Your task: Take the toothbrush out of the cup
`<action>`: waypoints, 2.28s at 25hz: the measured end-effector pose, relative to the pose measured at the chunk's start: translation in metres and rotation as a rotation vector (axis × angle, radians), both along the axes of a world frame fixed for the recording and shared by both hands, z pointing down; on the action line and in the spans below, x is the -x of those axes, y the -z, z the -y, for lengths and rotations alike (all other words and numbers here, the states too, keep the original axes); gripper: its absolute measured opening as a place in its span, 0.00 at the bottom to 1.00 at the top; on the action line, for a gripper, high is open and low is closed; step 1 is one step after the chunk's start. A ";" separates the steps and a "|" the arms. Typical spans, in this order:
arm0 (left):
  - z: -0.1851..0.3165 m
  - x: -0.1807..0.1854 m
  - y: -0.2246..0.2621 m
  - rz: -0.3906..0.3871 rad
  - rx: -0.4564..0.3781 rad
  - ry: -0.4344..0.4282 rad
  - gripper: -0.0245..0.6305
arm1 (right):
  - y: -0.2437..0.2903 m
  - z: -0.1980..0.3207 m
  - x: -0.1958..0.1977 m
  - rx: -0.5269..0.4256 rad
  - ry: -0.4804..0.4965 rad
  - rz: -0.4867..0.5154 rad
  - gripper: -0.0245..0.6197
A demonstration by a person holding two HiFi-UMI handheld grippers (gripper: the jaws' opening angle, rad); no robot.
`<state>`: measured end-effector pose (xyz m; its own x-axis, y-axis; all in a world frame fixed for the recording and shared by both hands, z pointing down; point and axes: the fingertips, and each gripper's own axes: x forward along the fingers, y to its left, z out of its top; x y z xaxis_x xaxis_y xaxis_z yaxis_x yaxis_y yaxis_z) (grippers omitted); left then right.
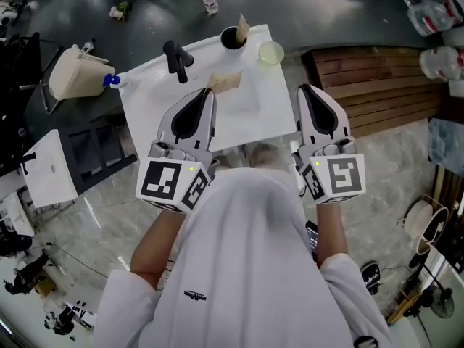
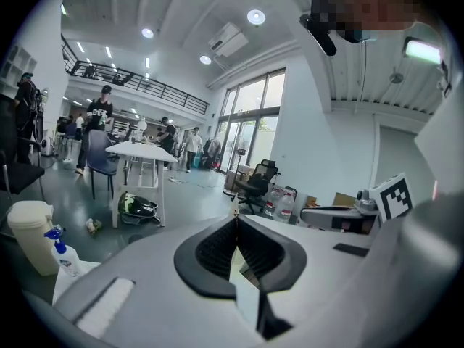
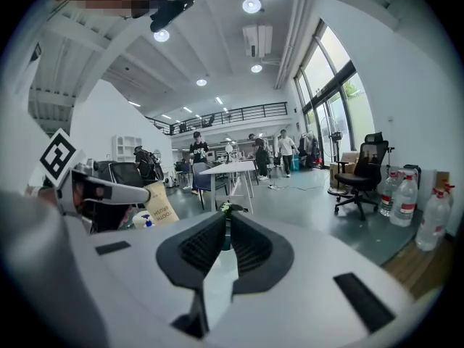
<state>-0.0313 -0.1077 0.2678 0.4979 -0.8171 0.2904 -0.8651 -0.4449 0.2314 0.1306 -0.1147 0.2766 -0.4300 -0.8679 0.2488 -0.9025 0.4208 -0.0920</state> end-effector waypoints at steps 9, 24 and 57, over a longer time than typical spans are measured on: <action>0.036 -0.032 -0.003 -0.007 0.009 -0.046 0.05 | -0.012 0.023 -0.017 0.026 -0.021 0.015 0.07; 0.093 -0.084 -0.038 -0.027 0.063 -0.102 0.05 | -0.044 0.058 -0.047 0.091 -0.064 0.032 0.07; 0.132 -0.104 -0.159 0.027 0.212 -0.084 0.05 | -0.131 0.076 -0.042 0.234 -0.059 0.093 0.07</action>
<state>0.0723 -0.2401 0.4265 0.5514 -0.6924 0.4653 -0.8342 -0.4595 0.3048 0.1722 -0.1910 0.4077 -0.4108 -0.8157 0.4073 -0.9079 0.3255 -0.2640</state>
